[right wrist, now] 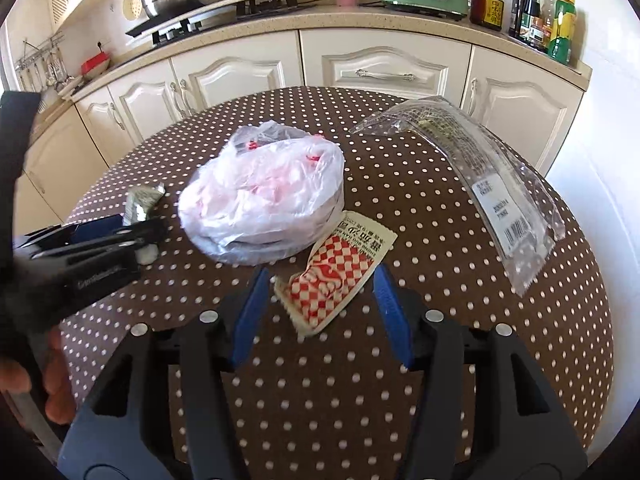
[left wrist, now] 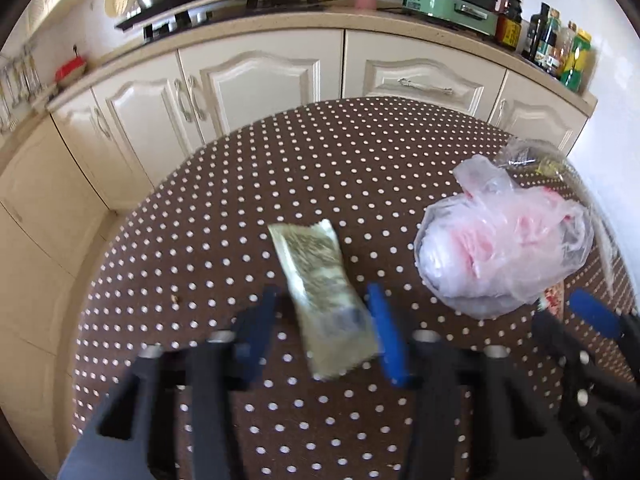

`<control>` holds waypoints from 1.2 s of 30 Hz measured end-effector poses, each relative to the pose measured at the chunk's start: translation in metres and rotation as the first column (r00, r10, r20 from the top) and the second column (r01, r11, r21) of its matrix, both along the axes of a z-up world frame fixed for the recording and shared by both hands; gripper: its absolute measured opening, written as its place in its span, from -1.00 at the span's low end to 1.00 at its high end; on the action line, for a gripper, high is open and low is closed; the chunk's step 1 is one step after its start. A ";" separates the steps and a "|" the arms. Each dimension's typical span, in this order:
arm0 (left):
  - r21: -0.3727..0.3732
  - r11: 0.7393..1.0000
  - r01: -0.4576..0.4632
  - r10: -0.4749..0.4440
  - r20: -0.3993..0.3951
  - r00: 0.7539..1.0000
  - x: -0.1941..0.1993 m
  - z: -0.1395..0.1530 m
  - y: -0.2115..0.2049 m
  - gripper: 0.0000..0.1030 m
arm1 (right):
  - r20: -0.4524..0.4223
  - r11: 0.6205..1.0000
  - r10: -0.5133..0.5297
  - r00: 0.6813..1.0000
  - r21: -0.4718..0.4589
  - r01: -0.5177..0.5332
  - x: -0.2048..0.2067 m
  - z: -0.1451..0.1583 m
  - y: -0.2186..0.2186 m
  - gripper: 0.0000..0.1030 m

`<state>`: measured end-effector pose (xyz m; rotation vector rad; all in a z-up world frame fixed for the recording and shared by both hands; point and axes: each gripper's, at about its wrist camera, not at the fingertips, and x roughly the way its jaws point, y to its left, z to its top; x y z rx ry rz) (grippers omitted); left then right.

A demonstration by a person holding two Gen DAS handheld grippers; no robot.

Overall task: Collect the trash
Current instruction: 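Grasp the red-white checkered packet with the right tool while the left grasps the paper wrapper, then carry both items over the blue bucket and open both tools to drop them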

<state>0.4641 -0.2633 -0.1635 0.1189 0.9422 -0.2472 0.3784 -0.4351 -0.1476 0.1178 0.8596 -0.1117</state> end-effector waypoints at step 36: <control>-0.332 0.943 0.024 -0.012 0.039 0.999 -0.135 0.024 0.225 -0.82 | 0.166 0.975 0.215 0.962 0.028 -0.223 -0.103 0.036 0.191 -0.57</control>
